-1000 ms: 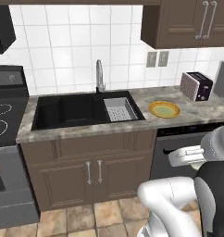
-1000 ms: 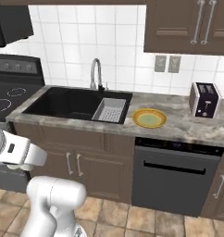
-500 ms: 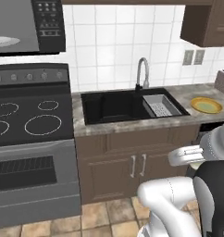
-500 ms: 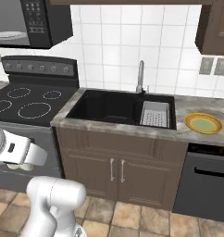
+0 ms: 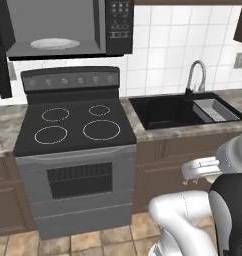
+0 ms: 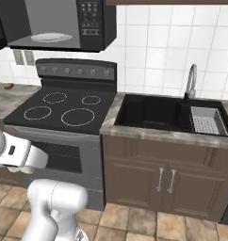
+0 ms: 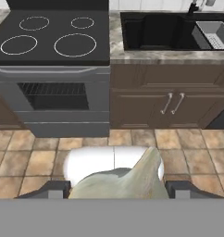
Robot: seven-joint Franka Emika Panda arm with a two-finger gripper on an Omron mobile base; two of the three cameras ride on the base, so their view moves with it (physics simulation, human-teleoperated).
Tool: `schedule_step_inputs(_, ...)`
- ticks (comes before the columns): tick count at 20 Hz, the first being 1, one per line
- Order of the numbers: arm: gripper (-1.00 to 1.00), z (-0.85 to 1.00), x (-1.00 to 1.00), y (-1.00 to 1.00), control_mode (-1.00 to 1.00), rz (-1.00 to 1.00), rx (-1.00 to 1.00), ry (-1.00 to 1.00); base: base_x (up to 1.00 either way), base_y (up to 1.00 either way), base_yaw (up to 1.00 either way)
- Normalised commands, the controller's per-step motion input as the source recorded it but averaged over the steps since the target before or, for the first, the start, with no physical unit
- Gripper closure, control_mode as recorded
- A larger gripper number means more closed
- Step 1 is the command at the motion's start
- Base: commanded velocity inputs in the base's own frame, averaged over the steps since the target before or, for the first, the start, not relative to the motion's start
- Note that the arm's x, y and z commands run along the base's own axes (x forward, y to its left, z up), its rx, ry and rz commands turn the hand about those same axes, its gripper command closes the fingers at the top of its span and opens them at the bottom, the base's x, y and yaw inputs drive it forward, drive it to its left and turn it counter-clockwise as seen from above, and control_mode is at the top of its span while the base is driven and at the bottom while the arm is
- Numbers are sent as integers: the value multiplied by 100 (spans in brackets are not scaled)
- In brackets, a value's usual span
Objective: Pick the garlic from the counter and place it in the microwave. Then turn on the microwave.
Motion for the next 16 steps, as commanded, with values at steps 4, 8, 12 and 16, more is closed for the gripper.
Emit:
schedule_step_inputs(4, 100, 0, 0, 0, 100, 0, 0, 0, 26, 88, -11)
schedule_step_inputs(8, 100, 0, 0, 0, 100, 0, 0, 0, 37, 35, -7)
schedule_step_inputs(12, 100, 0, 0, 0, 100, 0, 0, 0, 41, 0, -1)
schedule_step_inputs(16, 100, 0, 0, 0, 100, 0, 0, 0, 51, 0, 0)
